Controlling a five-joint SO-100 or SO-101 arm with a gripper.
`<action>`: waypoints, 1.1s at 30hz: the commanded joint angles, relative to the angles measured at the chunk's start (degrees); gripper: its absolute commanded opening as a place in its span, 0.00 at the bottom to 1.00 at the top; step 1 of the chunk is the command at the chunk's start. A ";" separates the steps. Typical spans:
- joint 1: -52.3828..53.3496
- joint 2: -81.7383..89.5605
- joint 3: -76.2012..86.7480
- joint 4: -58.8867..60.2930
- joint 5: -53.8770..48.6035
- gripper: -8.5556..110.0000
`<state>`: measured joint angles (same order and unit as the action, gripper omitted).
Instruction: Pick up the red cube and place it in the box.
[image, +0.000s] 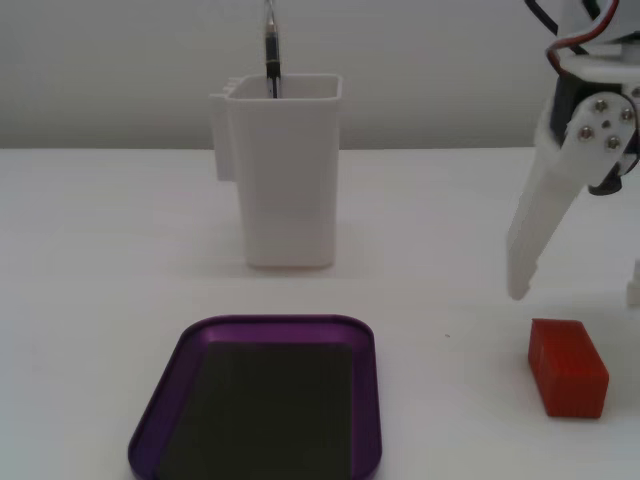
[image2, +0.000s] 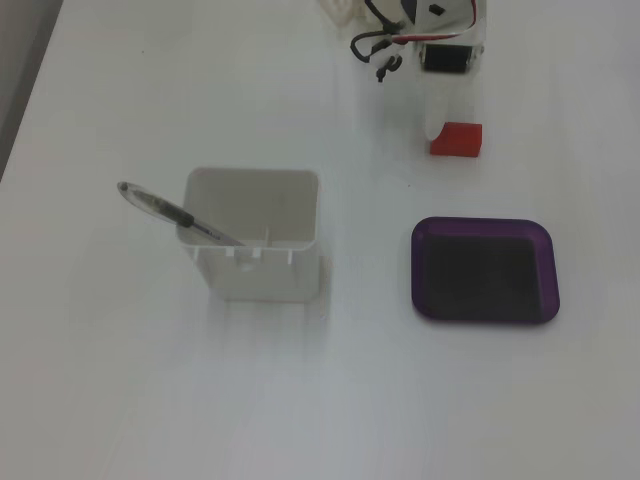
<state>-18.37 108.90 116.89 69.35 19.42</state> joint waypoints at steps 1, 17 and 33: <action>-0.62 0.18 -0.35 -0.97 0.35 0.26; -0.62 -0.62 0.70 -8.70 0.26 0.26; -6.77 -10.55 -0.18 -9.58 1.85 0.26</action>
<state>-22.76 98.35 118.04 59.85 20.57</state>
